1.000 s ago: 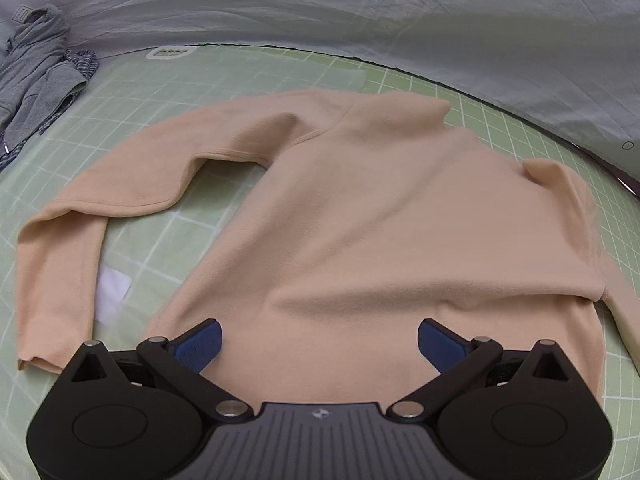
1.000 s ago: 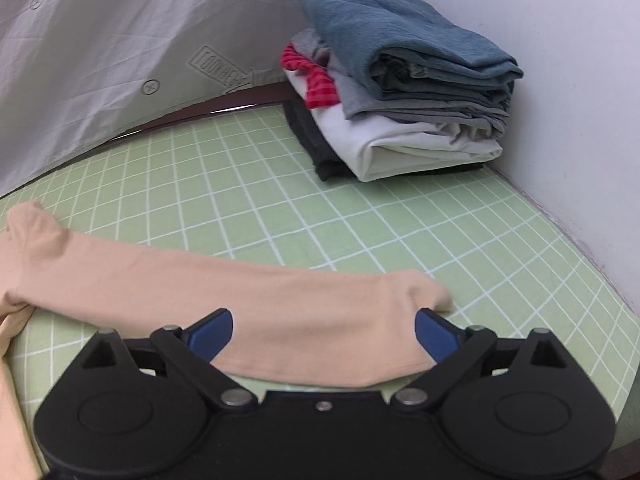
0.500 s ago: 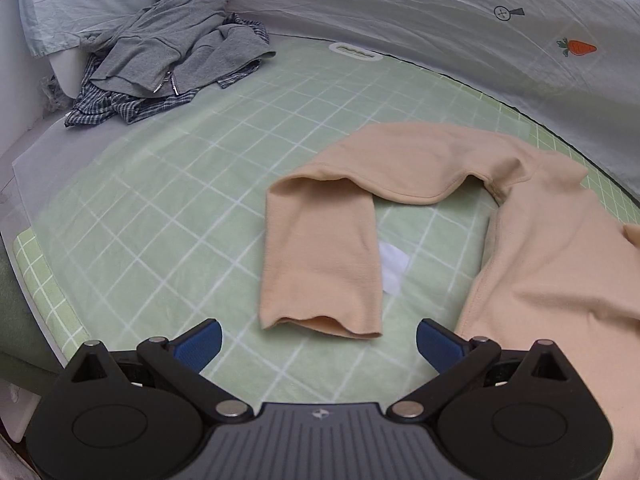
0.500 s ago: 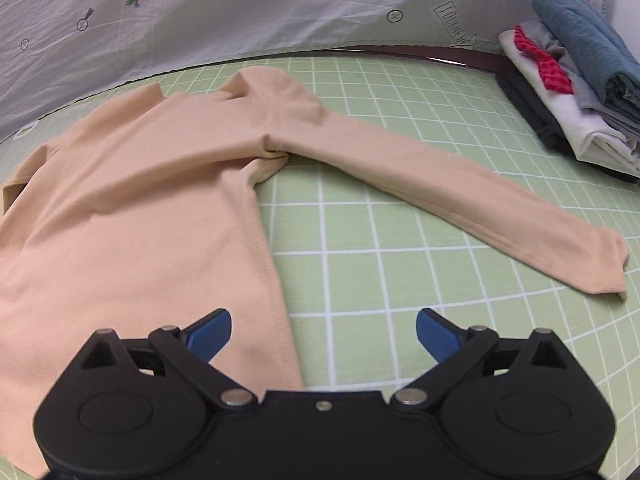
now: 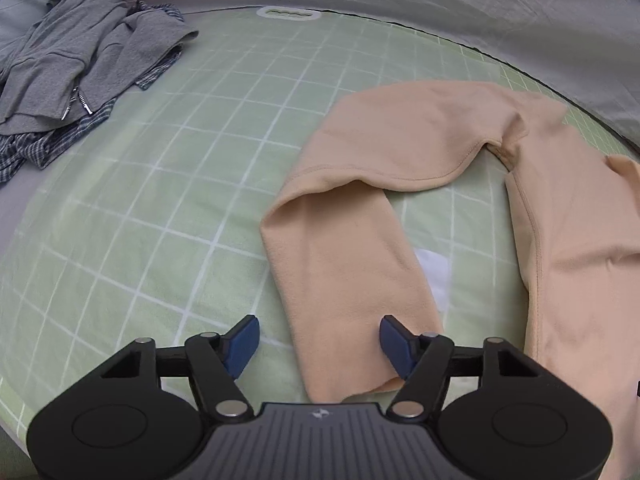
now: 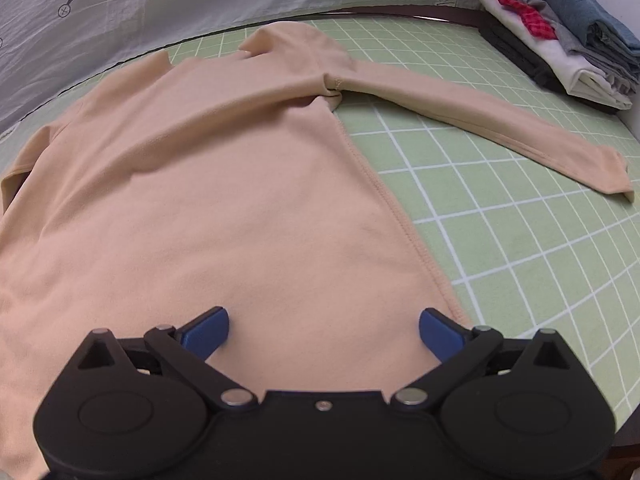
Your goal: Fold clothes
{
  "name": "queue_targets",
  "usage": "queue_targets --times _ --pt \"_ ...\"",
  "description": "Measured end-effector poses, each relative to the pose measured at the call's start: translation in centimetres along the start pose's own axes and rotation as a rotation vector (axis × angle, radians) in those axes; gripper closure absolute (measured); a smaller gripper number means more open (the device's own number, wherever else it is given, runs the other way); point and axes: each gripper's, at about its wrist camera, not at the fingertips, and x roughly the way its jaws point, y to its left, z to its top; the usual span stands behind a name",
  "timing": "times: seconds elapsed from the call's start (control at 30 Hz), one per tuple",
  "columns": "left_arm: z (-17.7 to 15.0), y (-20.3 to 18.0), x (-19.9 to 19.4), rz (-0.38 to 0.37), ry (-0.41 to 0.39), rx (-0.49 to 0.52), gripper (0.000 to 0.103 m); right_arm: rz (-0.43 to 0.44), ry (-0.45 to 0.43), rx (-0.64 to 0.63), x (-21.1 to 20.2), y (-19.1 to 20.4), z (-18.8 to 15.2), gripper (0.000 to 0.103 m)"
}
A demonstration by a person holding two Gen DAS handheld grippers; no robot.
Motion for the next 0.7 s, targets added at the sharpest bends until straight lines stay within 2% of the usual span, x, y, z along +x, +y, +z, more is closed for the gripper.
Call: queue_targets --times 0.1,0.17,0.27,0.47,0.6,0.7 --pt "1.0 0.1 0.3 -0.014 -0.018 0.066 0.065 -0.035 0.0 0.062 -0.2 0.2 -0.3 0.0" --pt "1.7 0.5 0.3 -0.02 -0.03 0.079 0.098 -0.055 -0.004 0.09 -0.2 0.4 -0.5 0.0" --pt "3.1 1.5 -0.3 0.115 -0.101 0.124 0.097 -0.076 -0.001 0.118 -0.2 0.6 -0.5 0.0" --pt "5.6 2.3 -4.1 0.473 -0.392 0.258 0.097 -0.079 0.007 0.132 0.0 0.6 -0.1 0.0" --pt "4.9 0.6 -4.0 0.503 -0.411 0.396 0.094 -0.069 0.003 0.116 0.3 0.6 0.2 0.0" --pt "2.8 -0.3 -1.8 0.37 -0.289 0.415 0.094 -0.059 0.002 0.1 0.5 0.5 0.4 0.0"
